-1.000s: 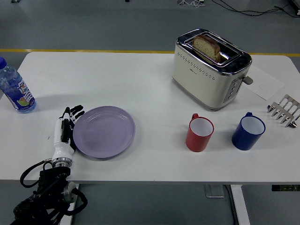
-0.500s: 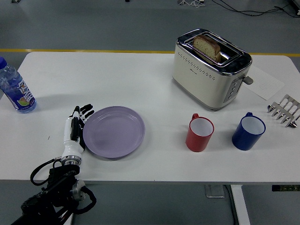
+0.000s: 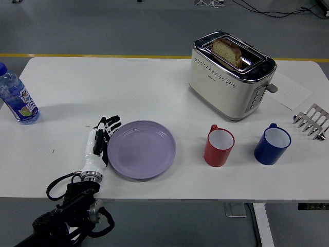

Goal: Push plate across desktop

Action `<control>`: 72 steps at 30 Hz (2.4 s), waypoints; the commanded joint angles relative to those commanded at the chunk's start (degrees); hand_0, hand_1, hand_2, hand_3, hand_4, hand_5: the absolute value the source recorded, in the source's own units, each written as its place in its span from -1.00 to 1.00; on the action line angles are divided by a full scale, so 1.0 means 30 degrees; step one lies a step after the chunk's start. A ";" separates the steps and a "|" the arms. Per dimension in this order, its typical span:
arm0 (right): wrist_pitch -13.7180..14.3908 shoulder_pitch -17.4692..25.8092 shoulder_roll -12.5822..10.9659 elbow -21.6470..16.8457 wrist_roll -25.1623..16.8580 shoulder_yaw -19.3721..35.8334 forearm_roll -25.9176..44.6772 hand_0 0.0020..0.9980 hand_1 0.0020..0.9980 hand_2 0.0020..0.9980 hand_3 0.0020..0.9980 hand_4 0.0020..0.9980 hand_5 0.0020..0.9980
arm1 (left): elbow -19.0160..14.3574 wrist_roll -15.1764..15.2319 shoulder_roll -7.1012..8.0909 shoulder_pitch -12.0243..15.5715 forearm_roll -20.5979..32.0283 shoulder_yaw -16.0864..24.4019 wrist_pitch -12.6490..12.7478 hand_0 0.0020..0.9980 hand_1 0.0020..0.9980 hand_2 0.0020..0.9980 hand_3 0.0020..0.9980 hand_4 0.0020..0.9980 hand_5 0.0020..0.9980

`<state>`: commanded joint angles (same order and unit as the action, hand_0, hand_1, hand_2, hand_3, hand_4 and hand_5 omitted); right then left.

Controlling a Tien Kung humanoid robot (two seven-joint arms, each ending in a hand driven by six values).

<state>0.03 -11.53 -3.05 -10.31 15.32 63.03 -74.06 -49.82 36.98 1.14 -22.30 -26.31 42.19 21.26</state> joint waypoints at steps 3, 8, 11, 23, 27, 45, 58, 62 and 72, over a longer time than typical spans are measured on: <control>0.0001 0.0012 -0.0011 0.0000 0.0001 0.0006 0.0013 0.28 0.23 0.27 0.16 -0.28 -0.70 | -0.0137 0.0000 -0.0072 -0.0188 0.0154 -0.0415 0.0029 0.41 0.47 0.45 0.23 -0.16 0.90; 0.0010 0.0004 -0.0025 0.0000 -0.0007 -0.0020 0.0058 0.28 0.23 0.27 0.16 -0.28 -0.70 | -0.0359 0.0000 -0.0218 -0.0532 0.0334 -0.0989 0.0066 0.41 0.47 0.45 0.23 -0.16 0.89; 0.0013 0.0016 -0.0029 0.0000 -0.0007 -0.0007 0.0055 0.28 0.23 0.27 0.16 -0.28 -0.70 | -0.0444 0.0000 -0.0298 -0.0720 0.0445 -0.1424 0.0069 0.41 0.48 0.45 0.22 -0.16 0.88; 0.0022 0.0130 -0.0005 0.0000 0.0012 -0.0014 0.0111 0.28 0.23 0.27 0.16 -0.28 -0.70 | -0.0337 0.0000 -0.0381 -0.0741 0.0551 -0.1600 0.0086 0.41 0.48 0.45 0.23 -0.16 0.87; 0.0010 0.0215 0.0010 0.0000 0.0045 0.0013 0.0062 0.28 0.23 0.27 0.16 -0.28 -0.70 | -0.0283 0.0000 -0.0381 -0.0489 0.0223 -0.0371 0.0205 0.41 0.48 0.45 0.23 -0.16 0.87; 0.0051 0.0194 -0.0140 0.0000 -0.0005 0.0081 0.0071 0.28 0.23 0.26 0.16 -0.28 -0.70 | -0.1600 0.0000 0.1265 0.0854 -0.3987 0.6419 0.0253 0.29 0.30 0.32 0.16 -0.15 0.87; 0.0116 -0.0076 -0.0249 0.0000 -0.0078 0.0052 0.0292 0.28 0.23 0.26 0.16 -0.28 -0.70 | -0.2329 0.0000 0.2739 0.2594 -0.5846 1.1722 -0.0033 0.25 0.25 0.28 0.16 -0.15 0.85; 0.0090 -0.0104 -0.0243 0.0000 -0.0067 0.0147 0.0112 0.28 0.23 0.26 0.16 -0.28 -0.70 | -0.2570 0.0000 0.2792 0.3144 -0.5677 1.2936 0.0069 0.25 0.22 0.27 0.16 -0.14 0.83; 0.0083 -0.0146 -0.0264 0.0000 -0.0071 0.0264 -0.0045 0.28 0.23 0.26 0.16 -0.28 -0.70 | -0.2991 0.0000 0.2486 0.4166 -0.5896 1.4994 0.0132 0.22 0.21 0.26 0.17 -0.14 0.84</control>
<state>0.28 -11.97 -3.84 -10.31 15.11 63.82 -74.19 -58.79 36.98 8.60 -9.81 -43.99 87.17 21.66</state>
